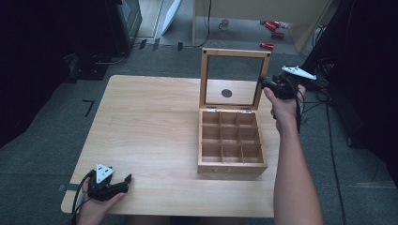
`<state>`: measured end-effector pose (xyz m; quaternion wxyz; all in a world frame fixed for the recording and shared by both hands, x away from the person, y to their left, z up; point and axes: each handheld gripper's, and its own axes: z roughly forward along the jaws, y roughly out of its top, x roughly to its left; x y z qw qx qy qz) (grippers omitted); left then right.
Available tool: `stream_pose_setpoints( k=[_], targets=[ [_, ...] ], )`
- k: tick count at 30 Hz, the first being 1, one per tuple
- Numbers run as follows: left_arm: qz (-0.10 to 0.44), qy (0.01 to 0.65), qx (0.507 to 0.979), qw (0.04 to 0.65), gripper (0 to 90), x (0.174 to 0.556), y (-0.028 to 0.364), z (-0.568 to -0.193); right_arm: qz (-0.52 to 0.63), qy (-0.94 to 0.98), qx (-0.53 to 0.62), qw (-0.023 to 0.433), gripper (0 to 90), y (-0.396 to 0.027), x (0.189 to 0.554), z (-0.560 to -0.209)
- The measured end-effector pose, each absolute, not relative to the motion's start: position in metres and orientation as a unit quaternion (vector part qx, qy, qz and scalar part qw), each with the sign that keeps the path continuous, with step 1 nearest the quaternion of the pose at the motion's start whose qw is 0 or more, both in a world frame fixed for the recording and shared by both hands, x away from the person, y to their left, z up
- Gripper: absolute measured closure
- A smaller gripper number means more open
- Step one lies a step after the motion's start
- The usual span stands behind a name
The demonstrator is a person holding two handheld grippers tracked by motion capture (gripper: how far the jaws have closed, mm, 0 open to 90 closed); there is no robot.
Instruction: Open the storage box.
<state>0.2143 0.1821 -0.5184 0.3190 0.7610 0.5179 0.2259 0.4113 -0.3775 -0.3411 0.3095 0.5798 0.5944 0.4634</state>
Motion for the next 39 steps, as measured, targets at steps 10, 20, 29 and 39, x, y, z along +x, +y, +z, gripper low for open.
stream_pose_setpoints(
  k=[10,20,29,39],
  targets=[
    [0.226,0.518,0.761,0.319,19.8,0.214,0.182,-0.518,0.467,0.607,0.570,0.296,15.7,-0.383,0.356,-0.347],
    [0.228,0.520,0.758,0.321,19.9,0.214,0.182,-0.519,0.450,0.622,0.567,0.297,6.1,-0.393,0.304,-0.363],
    [0.229,0.519,0.759,0.320,20.0,0.214,0.182,-0.519,0.424,0.638,0.571,0.296,1.2,-0.395,0.269,-0.392],
    [0.229,0.519,0.759,0.319,20.0,0.213,0.182,-0.519,0.409,0.646,0.579,0.281,0.0,-0.401,0.241,-0.432]
  ],
)
